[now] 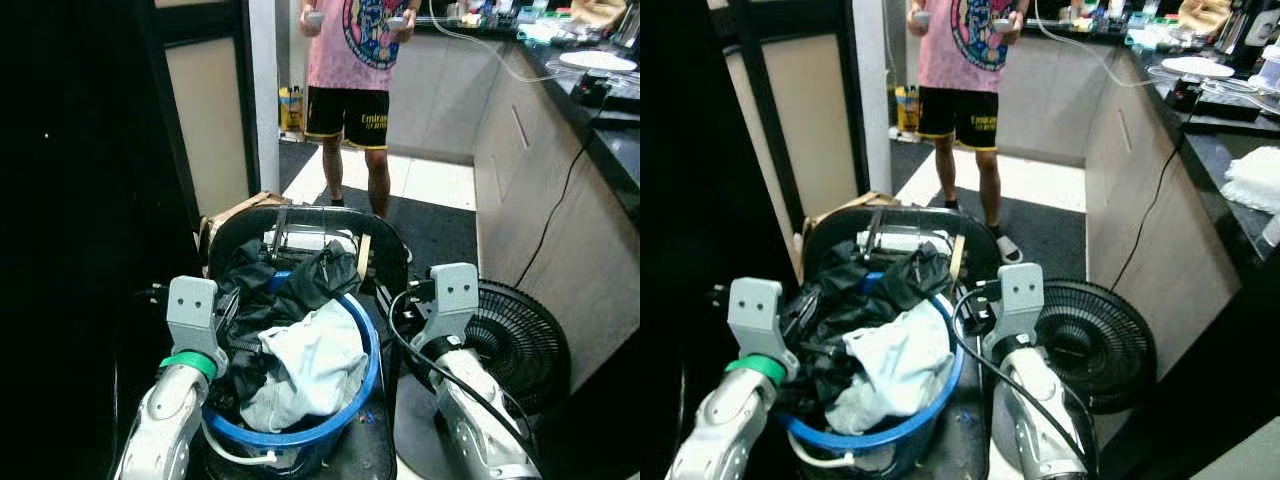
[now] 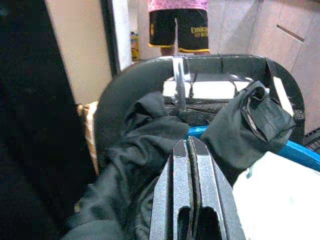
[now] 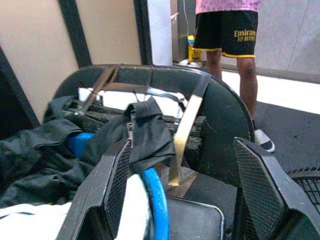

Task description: Clothes washing

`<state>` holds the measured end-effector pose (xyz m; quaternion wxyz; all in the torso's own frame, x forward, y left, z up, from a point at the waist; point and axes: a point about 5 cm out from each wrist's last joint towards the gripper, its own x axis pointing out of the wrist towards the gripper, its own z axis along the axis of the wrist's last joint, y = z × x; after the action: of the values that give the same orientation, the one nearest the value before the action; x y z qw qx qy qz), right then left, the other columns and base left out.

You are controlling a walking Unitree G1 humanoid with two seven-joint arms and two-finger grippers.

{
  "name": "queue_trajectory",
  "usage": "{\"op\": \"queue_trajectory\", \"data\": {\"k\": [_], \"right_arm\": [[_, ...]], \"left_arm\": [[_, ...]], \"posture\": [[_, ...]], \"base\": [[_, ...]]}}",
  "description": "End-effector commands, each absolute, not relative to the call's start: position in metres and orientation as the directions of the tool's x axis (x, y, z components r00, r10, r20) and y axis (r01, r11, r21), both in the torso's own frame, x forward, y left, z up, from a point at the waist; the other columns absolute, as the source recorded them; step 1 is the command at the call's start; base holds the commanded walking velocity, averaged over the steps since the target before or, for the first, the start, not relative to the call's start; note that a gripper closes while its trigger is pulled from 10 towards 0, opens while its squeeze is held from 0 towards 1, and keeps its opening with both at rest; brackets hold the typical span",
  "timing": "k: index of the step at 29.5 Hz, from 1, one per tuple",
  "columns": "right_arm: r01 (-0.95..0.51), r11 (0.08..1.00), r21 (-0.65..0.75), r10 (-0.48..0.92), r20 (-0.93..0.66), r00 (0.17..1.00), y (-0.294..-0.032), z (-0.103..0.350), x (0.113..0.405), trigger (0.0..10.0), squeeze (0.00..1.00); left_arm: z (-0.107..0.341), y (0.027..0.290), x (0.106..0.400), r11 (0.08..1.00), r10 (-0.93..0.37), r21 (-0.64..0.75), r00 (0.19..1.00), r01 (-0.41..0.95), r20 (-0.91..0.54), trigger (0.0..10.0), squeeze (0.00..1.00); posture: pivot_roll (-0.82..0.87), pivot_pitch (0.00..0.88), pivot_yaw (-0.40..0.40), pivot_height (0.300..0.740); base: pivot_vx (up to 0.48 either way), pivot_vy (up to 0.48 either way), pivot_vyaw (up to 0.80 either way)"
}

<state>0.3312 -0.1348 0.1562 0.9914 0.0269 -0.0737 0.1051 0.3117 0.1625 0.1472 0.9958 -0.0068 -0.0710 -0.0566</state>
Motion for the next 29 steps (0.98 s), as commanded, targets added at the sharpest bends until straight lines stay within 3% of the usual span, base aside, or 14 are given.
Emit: {"op": "queue_trajectory", "data": {"k": [1,10,11,19,24,26,29], "right_arm": [[-0.203,0.977,0.068,0.195,0.109,0.975,-0.134,0.150,0.335,10.0,0.00],[-0.277,0.960,0.038,0.275,0.045,0.960,-0.120,0.146,0.353,10.0,0.00],[-0.314,0.948,0.059,0.312,0.042,0.949,-0.114,0.148,0.355,10.0,0.98],[-0.360,0.918,0.167,0.358,0.038,0.933,-0.101,0.151,0.364,10.0,1.00],[-0.421,0.883,0.206,0.426,0.023,0.904,-0.077,0.159,0.375,10.0,1.00],[-0.517,0.829,0.214,0.525,0.023,0.851,-0.058,0.164,0.374,10.0,1.00],[-0.558,0.802,0.216,0.566,0.028,0.824,-0.050,0.166,0.372,10.0,1.00]], "left_arm": [[0.145,0.166,0.312,0.994,-0.108,0.005,0.986,0.108,0.126,10.0,0.00],[0.147,0.172,0.316,0.994,-0.103,0.036,0.987,0.100,0.122,10.0,0.00],[0.147,0.174,0.316,0.995,-0.097,0.042,0.988,0.092,0.120,10.0,0.00],[0.149,0.179,0.318,0.995,-0.083,0.061,0.990,0.076,0.117,10.0,0.00],[0.153,0.187,0.319,0.993,-0.076,0.098,0.991,0.066,0.106,10.0,0.00],[0.156,0.190,0.316,0.991,-0.082,0.115,0.991,0.070,0.101,10.0,0.00],[0.158,0.192,0.314,0.990,-0.085,0.120,0.992,0.073,0.098,10.0,0.00]], "posture": [[-0.01,0.023,0.055,0.740],[0.00,0.035,0.062,0.740],[0.00,0.038,0.062,0.740],[0.01,0.065,0.063,0.740],[0.02,0.121,0.071,0.740],[0.03,0.170,0.077,0.740],[0.03,0.194,0.079,0.740]], "base": [[0.000,0.000,0.00],[0.000,0.000,0.00],[0.000,0.000,0.00],[0.000,0.000,0.00],[0.000,0.000,0.00],[0.000,0.000,0.00],[0.000,0.000,0.00]]}}
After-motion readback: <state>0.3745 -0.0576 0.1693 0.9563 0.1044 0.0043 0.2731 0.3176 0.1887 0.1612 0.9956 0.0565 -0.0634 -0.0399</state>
